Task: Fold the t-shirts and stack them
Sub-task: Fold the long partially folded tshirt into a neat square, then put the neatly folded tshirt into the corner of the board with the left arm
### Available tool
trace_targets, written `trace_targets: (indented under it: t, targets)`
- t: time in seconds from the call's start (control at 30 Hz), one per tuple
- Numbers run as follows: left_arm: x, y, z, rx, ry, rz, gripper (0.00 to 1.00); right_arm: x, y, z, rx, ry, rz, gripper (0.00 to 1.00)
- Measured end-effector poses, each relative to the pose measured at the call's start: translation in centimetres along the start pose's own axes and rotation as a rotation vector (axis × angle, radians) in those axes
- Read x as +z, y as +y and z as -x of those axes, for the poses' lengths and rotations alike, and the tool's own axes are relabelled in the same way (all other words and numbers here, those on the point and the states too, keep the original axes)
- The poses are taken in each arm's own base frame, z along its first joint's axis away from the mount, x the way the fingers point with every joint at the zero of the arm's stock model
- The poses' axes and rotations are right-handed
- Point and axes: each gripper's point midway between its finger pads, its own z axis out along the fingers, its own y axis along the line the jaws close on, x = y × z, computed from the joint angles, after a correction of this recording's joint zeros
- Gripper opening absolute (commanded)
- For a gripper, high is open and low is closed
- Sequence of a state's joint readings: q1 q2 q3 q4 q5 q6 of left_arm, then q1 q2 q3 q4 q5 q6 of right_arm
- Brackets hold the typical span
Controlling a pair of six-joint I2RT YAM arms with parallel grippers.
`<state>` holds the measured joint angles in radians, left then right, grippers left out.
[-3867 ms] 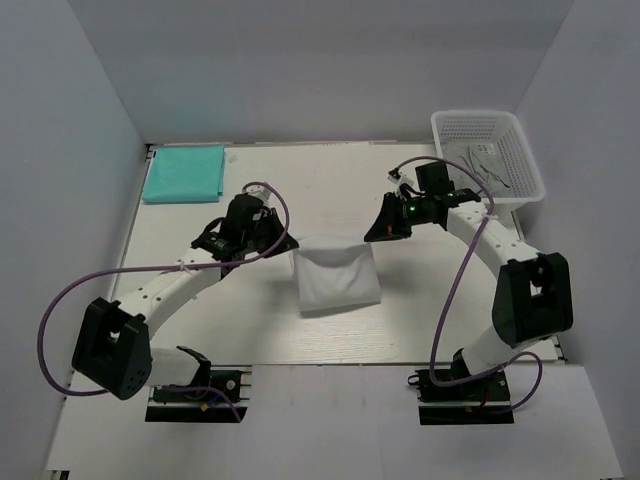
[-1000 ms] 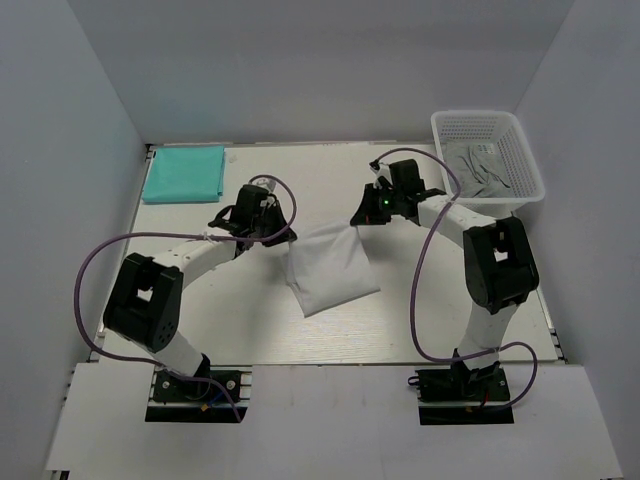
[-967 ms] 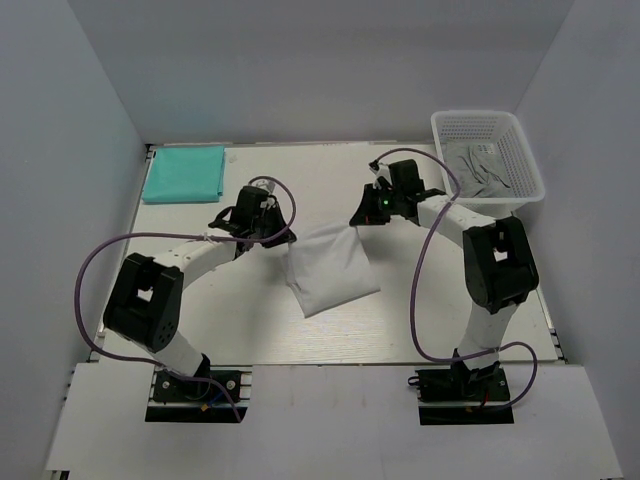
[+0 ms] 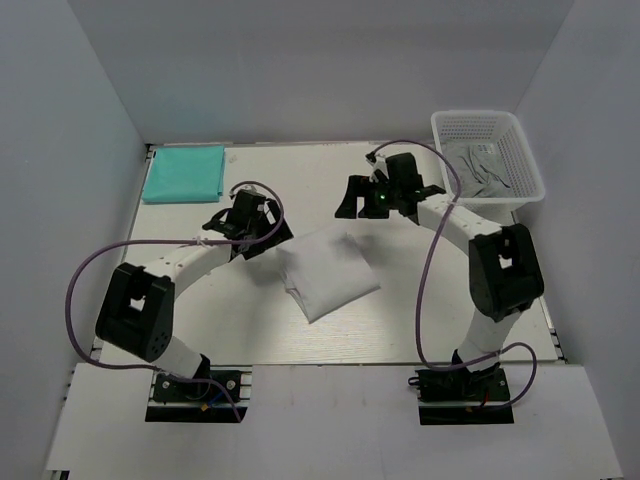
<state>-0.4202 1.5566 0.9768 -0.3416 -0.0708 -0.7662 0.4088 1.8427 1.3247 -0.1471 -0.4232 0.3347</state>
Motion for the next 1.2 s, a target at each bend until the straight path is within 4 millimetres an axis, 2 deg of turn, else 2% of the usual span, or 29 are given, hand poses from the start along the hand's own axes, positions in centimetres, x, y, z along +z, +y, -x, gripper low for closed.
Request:
trace_targets:
  t: [0.1,0.23,0.33,0.47,0.53,0.57,0.67,0.7,0.83,0.9,1.03,1.2]
  targets:
    - [-1.2,-0.5,-1.9,-0.006,0.035,-0.074,1.0,-2.3,0.5,-1.3,0.021,-0.027,-0.011,0.9]
    - [-1.2,-0.3,-6.7,0.007,0.154,-0.099,1.0,-3.4,0.5,-2.7,0.045,-0.033,-0.022,0.9]
    - [-1.4,0.2,-9.3,0.02,0.207,-0.087,1.0,-4.0,0.5,-3.5,0.057,-0.032,-0.029,0.9]
    - [-1.5,0.7,-11.1,0.021,0.241,-0.069,0.99,-4.8,0.7,-4.0,0.067,-0.042,-0.027,0.9]
    - [-1.4,0.4,-11.4,0.021,0.244,-0.075,0.92,-5.0,0.6,-4.1,0.069,-0.047,-0.033,0.9]
    - [-1.2,0.2,-11.4,0.019,0.242,-0.08,0.82,-5.0,0.6,-4.0,0.07,-0.051,-0.037,0.9]
    - [-0.5,-0.8,-11.8,0.014,0.245,-0.108,0.67,-5.0,0.2,-4.1,0.076,-0.055,-0.049,0.9]
    - [-0.2,-1.1,-12.1,0.015,0.25,-0.119,0.56,-5.0,0.1,-4.2,0.078,-0.054,-0.052,0.9]
    - [0.7,-1.9,-12.5,0.017,0.245,-0.129,0.38,-5.1,-0.1,-4.1,0.08,-0.058,-0.057,0.9]
    - [1.3,-2.2,-12.3,0.022,0.233,-0.119,0.31,-5.1,-0.1,-4.0,0.081,-0.059,-0.057,0.9]
    - [3.0,-3.7,-10.7,0.048,0.197,-0.087,0.0,-5.2,-0.4,-4.0,0.083,-0.062,-0.065,0.9]
    - [5.0,-4.5,-7.7,0.122,0.118,-0.035,0.0,-5.8,-1.3,-4.8,0.08,-0.067,-0.113,0.9]
